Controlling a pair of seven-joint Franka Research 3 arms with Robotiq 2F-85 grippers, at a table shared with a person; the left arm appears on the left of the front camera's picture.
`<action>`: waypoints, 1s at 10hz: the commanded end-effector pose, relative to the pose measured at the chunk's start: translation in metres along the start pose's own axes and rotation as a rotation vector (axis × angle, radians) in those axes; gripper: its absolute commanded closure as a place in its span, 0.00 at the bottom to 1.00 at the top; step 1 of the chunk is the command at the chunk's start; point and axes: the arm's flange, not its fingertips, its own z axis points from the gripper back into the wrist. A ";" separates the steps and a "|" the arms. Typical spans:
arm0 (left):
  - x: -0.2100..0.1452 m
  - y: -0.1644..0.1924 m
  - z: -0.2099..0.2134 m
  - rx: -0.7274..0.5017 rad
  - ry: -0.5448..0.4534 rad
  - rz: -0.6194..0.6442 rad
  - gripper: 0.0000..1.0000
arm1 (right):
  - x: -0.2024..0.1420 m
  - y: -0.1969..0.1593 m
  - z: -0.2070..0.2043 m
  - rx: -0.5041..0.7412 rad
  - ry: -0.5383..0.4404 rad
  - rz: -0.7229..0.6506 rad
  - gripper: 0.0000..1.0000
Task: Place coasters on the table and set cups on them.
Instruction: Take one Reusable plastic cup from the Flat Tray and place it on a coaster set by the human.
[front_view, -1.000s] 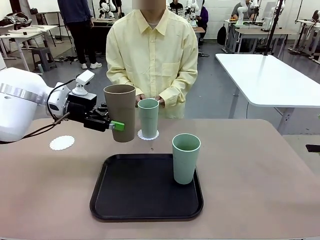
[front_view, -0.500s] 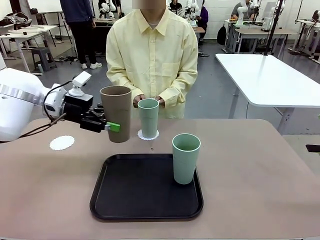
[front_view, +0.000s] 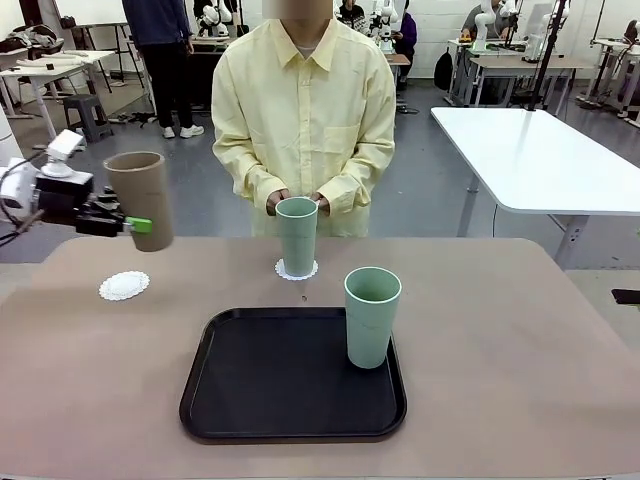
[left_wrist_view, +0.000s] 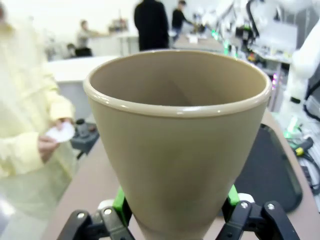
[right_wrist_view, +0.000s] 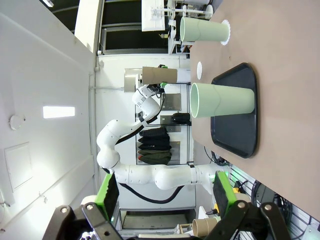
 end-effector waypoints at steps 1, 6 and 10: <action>-0.009 0.013 0.022 0.030 -0.068 -0.011 0.17 | 0.000 0.001 0.000 0.013 0.001 0.008 0.00; -0.030 0.031 0.078 0.159 -0.081 0.017 0.17 | 0.000 0.001 0.000 0.013 0.001 0.008 0.00; -0.035 0.025 0.090 0.182 -0.048 0.012 0.17 | 0.000 0.001 0.000 0.013 0.001 0.008 0.00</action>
